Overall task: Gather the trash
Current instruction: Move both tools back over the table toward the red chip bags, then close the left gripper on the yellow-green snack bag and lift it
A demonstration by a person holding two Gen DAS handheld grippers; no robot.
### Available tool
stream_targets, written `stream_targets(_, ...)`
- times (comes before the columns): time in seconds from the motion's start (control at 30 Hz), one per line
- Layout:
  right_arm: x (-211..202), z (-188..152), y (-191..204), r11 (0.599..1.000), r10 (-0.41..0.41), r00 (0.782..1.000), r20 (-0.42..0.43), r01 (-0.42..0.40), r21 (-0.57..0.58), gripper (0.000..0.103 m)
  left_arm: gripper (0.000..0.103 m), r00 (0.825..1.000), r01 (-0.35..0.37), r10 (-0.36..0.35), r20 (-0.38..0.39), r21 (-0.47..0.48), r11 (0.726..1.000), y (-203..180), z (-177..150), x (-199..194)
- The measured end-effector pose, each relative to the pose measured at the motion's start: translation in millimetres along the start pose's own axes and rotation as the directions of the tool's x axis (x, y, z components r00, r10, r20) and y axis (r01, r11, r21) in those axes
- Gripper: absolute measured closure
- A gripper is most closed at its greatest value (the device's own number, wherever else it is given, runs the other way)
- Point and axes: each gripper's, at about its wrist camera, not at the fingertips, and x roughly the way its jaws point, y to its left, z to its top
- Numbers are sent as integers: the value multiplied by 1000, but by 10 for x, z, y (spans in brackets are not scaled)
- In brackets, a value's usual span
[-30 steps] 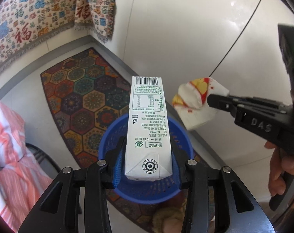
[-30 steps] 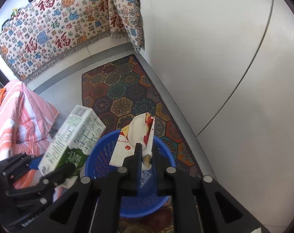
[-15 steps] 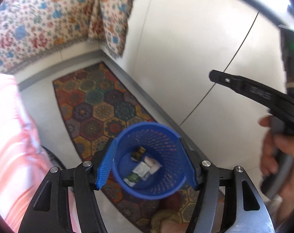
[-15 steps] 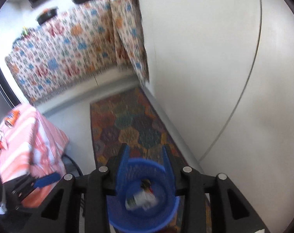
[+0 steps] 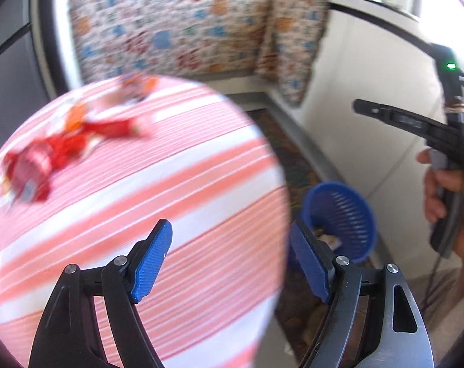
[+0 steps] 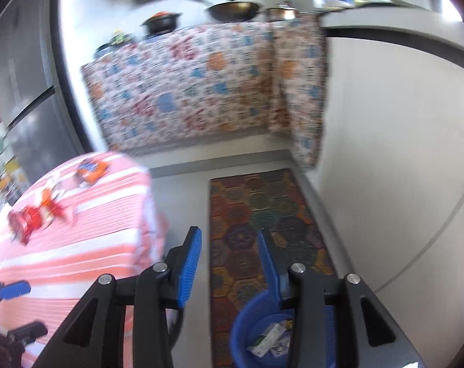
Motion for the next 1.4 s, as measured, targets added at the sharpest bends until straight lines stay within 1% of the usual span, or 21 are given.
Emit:
stream_targets(0.1, 75, -108, 598, 989, 106, 993, -46, -110, -95, 64, 22, 995, -98, 97, -16, -72, 993, 503, -157, -1)
stream_targets(0.2, 165, -274, 1234, 956, 212, 970, -115, -230, -184, 64, 22, 986, -168, 164, -42, -130, 977, 885, -281, 47)
stream_targets(0.3, 226, -495, 1779, 911, 251, 952, -177, -294, -290, 64, 22, 976, -215, 207, -65, -180, 960, 1253, -387, 36)
stream_targets(0.43, 301, -693, 2300, 860, 272, 935, -225, -342, -380, 64, 22, 964, -265, 254, -77, -226, 937, 1670, -520, -54)
stream_targets(0.53, 335, -747, 2554, 838, 288, 928, -236, -363, -408, 64, 22, 958, -288, 275, -85, -252, 924, 1927, -530, -45)
stream_targets(0.6, 362, -764, 2654, 834, 293, 925, -241, -371, -409, 64, 21, 953, -304, 291, -87, -254, 918, 2104, -519, -22)
stream_targets(0.63, 376, -765, 2687, 834, 296, 923, -245, -375, -405, 64, 20, 951, -309, 296, -88, -254, 917, 2194, -510, -17)
stream_targets(0.67, 412, -760, 2720, 835, 299, 921, -249, -379, -399, 64, 16, 950, -312, 299, -89, -253, 916, 2279, -497, 4)
stream_targets(0.77, 509, -761, 2794, 839, 301, 918, -260, -384, -385, 64, 10, 947, -322, 309, -92, -254, 912, 2530, -444, 33)
stream_targets(0.87, 579, -777, 2825, 840, 295, 917, -270, -383, -384, 64, 6, 951, -310, 298, -88, -236, 921, 2772, -368, 91)
stream_targets(0.93, 608, -802, 2837, 839, 287, 916, -279, -381, -388, 64, 6, 954, -298, 288, -77, -221, 929, 2904, -302, 133)
stream_targets(1.03, 598, -821, 2871, 833, 277, 923, -267, -369, -413, 64, 7, 961, -275, 267, -66, -191, 942, 3037, -157, 237)
stream_targets(1.1, 600, -812, 2868, 832, 278, 923, -265, -369, -414, 62, 9, 964, -265, 260, -55, -161, 951, 3046, -81, 282)
stream_targets(1.2, 614, -807, 2874, 835, 279, 926, -255, -365, -413, 59, 18, 963, -271, 270, -25, -95, 958, 3019, 70, 363)
stream_targets(1.23, 620, -806, 2876, 836, 279, 927, -252, -363, -412, 58, 26, 962, -273, 272, -20, -77, 959, 3013, 111, 390)
stream_targets(1.27, 625, -803, 2879, 837, 279, 927, -251, -362, -411, 58, 35, 964, -265, 264, -13, -66, 962, 3012, 142, 407)
stream_targets(1.3, 628, -800, 2881, 837, 278, 928, -249, -362, -410, 57, 42, 969, -246, 246, -7, -61, 967, 3012, 162, 415)
stream_targets(1.33, 629, -801, 2886, 837, 278, 928, -248, -361, -411, 56, 65, 974, -227, 227, -5, -55, 972, 2995, 173, 424)
stream_targets(1.37, 632, -800, 2888, 837, 278, 928, -248, -361, -411, 56, 69, 976, -220, 220, -5, -51, 974, 2979, 180, 429)
stream_targets(1.4, 633, -799, 2889, 836, 279, 928, -248, -362, -412, 56, 70, 975, -224, 224, 0, -46, 974, 2949, 173, 417)
